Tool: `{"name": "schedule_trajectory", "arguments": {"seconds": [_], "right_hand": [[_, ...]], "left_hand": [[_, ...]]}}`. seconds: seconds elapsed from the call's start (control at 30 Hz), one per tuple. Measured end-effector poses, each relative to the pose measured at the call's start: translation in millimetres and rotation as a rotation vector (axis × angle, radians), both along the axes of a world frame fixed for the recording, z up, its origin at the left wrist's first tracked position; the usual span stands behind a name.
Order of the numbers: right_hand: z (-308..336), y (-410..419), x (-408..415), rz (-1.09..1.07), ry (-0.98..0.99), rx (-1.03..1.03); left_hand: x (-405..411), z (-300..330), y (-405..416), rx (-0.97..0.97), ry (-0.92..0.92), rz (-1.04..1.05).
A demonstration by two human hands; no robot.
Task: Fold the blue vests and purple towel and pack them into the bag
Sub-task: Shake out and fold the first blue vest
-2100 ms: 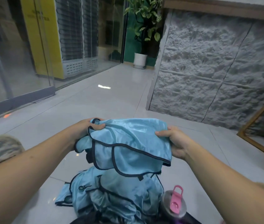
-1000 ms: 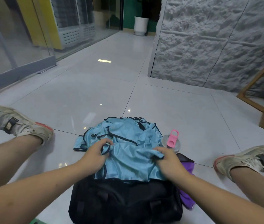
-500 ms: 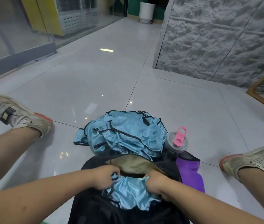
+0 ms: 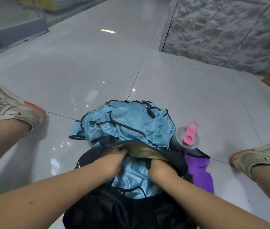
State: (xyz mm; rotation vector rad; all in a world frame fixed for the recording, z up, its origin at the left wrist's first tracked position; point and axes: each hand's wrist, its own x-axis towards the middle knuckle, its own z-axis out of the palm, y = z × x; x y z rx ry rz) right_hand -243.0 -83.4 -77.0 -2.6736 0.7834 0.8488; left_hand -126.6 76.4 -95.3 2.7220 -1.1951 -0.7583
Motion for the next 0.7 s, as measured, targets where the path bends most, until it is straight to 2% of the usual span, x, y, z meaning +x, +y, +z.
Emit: {"name": "schedule_trajectory", "arguments": {"seconds": [0.1,0.17,0.3,0.37,0.47,0.53,0.6,0.7], "right_hand": [[-10,6,5,0.199,-0.077,-0.027],[-14,11,2,0.309,-0.015,0.022],[-33,8,-7,0.348,0.125,0.198],[-40,6,-9,0.378,0.193,0.296],[-42,2,-10,0.452,0.235,0.332],[-38,3,-7,0.488,0.204,0.314],[-31,7,-1,0.534,0.149,0.27],[-24,14,2,0.581,0.218,0.23]], "left_hand": [[-15,2,2,0.067,-0.304,-0.37],[-21,-7,2,0.114,-0.345,-0.546],[-21,-27,11,0.258,-0.127,-0.461],[-20,-27,15,0.272,0.004,-0.416],[-19,-19,15,0.279,0.196,-0.325],[-16,-14,14,0.245,0.14,-0.285],[-15,-16,14,0.196,-0.004,-0.307],[-20,-15,18,0.307,-0.105,-0.417]]}}
